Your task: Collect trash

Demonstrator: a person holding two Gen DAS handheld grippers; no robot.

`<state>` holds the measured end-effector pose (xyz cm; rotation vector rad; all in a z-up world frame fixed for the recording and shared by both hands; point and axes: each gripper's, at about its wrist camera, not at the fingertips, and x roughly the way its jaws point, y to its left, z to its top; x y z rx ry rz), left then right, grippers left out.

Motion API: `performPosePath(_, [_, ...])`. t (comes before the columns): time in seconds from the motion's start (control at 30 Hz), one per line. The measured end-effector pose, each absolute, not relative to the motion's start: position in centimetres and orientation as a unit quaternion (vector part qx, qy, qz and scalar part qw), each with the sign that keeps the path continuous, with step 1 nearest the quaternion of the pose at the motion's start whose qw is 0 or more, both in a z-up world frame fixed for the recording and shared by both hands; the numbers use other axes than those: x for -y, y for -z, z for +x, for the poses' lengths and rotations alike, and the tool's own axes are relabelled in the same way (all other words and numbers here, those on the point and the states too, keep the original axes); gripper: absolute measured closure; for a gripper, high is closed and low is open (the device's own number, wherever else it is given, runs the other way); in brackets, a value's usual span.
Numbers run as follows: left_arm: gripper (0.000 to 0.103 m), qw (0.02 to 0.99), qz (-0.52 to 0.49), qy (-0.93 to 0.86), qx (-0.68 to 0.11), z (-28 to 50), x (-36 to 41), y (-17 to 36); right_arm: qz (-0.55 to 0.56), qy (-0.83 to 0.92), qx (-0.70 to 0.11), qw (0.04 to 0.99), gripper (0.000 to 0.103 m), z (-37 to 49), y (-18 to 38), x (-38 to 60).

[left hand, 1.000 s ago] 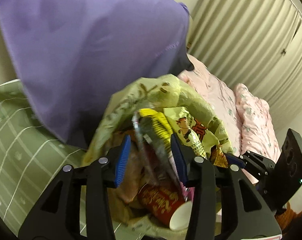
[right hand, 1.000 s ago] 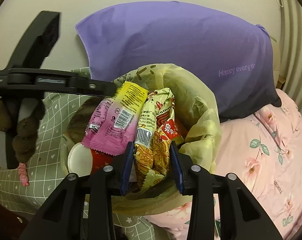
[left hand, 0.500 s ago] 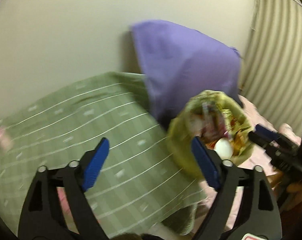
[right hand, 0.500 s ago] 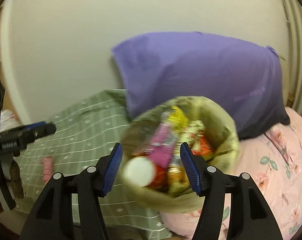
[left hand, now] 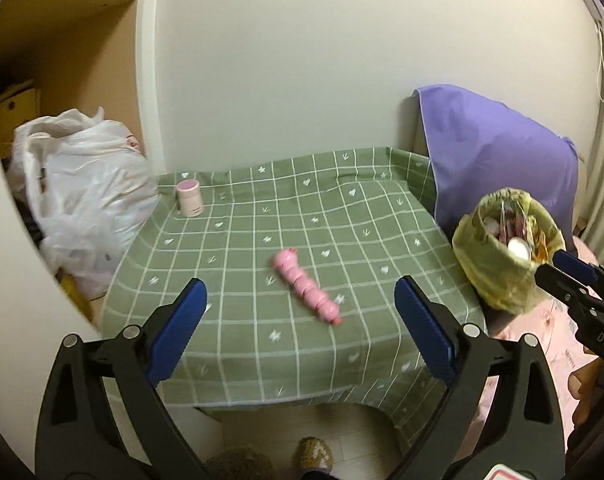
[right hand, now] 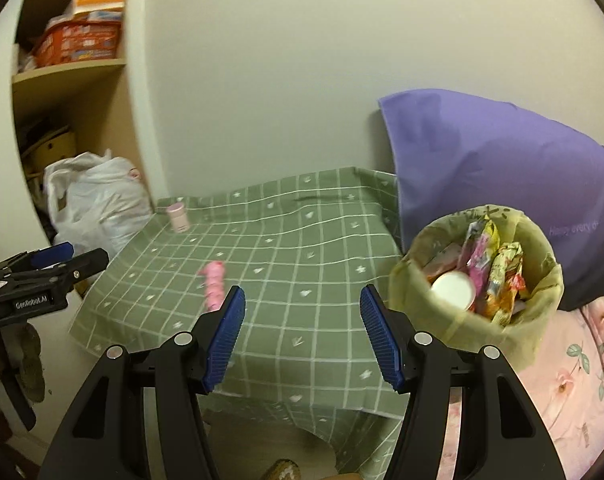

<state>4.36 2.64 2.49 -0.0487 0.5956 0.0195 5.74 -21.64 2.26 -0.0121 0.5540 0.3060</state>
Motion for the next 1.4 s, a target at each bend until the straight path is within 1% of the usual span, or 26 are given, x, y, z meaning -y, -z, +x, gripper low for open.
performPosePath(0.23, [0.013,0.957,-0.022,-0.013,-0.289,1.0,-2.4,-3.0,-0.001,-0.154,-0.281,0.947,0.046,2.5,-1.9,20.1])
performPosePath(0.53, [0.013,0.964,-0.012,-0.024,-0.264,-1.0,-2.1,-4.0,-0.006,-0.145,-0.262,0.954,0.046,0.0,-2.8,19.6])
performPosePath(1.4, [0.013,0.966,-0.016,-0.015,-0.257,-1.7,-2.7,-4.6,-0.003,-0.139,-0.261,0.955,0.046,-0.7,-3.2,19.5])
